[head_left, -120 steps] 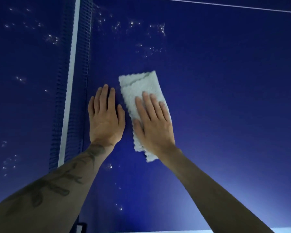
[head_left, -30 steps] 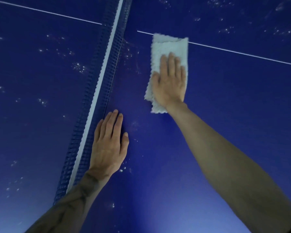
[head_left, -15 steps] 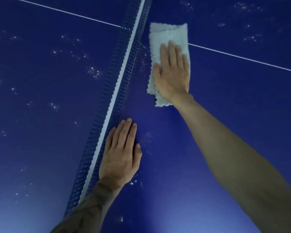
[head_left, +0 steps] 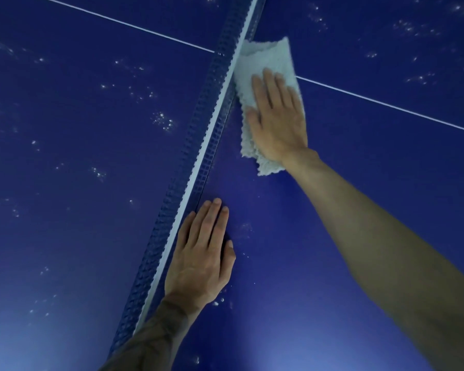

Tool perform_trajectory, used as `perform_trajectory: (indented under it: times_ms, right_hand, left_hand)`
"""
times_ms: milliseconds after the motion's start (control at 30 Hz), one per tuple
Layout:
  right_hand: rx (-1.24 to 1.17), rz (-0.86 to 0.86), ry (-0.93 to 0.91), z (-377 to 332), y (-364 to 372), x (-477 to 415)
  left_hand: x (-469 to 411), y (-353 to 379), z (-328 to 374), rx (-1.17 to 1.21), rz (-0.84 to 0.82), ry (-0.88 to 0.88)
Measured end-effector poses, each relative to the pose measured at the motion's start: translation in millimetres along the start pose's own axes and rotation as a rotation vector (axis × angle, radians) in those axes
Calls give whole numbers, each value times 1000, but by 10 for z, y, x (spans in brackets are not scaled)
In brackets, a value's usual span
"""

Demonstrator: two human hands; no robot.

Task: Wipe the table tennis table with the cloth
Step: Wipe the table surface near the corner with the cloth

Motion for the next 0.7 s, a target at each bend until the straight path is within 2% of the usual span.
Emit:
perform_trajectory:
  times_ms: [100, 200, 267, 333, 433, 567, 633, 700]
  right_hand:
    - [71, -44, -216, -330, 139, 439]
    - [127, -71, -373, -256, 230, 805]
    - [125, -74, -290, 11, 181, 681]
    - [91, -49, -121, 211, 83, 417]
    - [25, -26, -40, 44, 47, 229]
    - [89, -32, -333, -522, 258, 820]
    - [133, -50, -463, -529, 360, 1234]
    - [157, -73, -491, -310, 375, 1389]
  left_hand:
    - [-1, -8, 4, 13, 7, -2]
    - [3, -10, -5, 14, 9, -5]
    - [15, -8, -13, 17, 15, -5]
    - [20, -4, -12, 17, 15, -3]
    - [21, -16, -3, 20, 19, 0]
    - [19, -53, 9, 38, 35, -6]
    - [23, -67, 11, 48, 45, -3]
    - [26, -76, 19, 56, 51, 2]
Point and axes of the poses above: each hand's wrist, its own x-axis away from the middle knuckle, its own y-axis out of the palm, z = x × y, the point moved 10 cm from there along -x, towards the middle knuckle, and after that the axes turned 4 degrees about x, right-handed, at the moved point
